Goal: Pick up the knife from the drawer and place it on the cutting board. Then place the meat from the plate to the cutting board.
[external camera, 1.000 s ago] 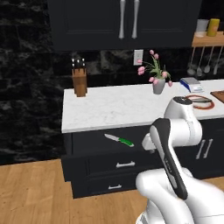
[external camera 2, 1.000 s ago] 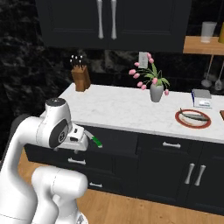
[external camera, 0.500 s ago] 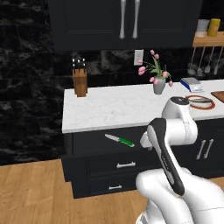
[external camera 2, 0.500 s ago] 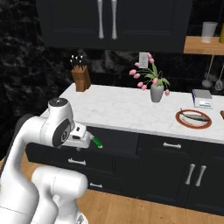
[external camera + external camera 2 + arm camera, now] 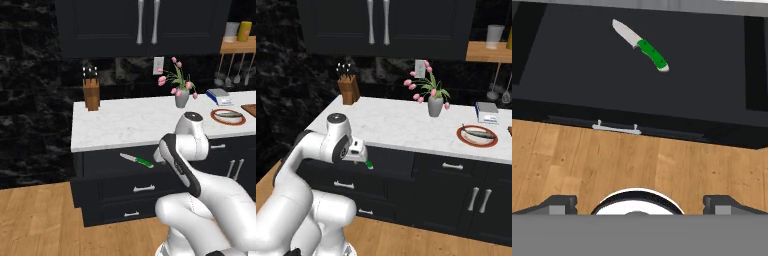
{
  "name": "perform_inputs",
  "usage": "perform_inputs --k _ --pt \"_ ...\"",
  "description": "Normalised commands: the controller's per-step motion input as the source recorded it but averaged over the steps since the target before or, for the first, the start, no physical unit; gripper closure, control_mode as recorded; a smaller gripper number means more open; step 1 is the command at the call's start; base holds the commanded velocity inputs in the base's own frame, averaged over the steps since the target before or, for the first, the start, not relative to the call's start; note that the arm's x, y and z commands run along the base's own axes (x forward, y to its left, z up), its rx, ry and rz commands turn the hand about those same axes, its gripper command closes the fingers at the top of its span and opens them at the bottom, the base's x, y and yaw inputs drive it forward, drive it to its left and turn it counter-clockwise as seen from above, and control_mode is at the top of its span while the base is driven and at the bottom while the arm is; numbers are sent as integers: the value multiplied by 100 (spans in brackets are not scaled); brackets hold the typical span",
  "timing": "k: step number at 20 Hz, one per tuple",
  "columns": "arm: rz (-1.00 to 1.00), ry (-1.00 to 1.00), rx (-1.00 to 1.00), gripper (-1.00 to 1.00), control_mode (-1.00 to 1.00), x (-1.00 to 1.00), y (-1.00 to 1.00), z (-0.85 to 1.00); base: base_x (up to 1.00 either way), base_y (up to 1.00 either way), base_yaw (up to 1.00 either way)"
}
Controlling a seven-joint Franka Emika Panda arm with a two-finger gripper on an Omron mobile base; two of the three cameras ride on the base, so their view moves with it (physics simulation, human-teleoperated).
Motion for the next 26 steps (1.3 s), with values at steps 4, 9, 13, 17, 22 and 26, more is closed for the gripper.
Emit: perform_inputs --k 4,9,13,17,22,26 --pt "0 0 0 -100 -100 23 0 -29 0 0 0" --pt "0 0 0 -100 -100 20 0 -26 0 0 0" --pt "0 0 0 -100 -100 32 0 -25 0 0 0" --pt "0 0 0 -100 -100 35 0 -32 0 0 0" --pt "0 0 0 -100 -100 39 0 -32 0 0 0" --pt "-1 0 0 -100 -100 42 0 -24 0 0 0"
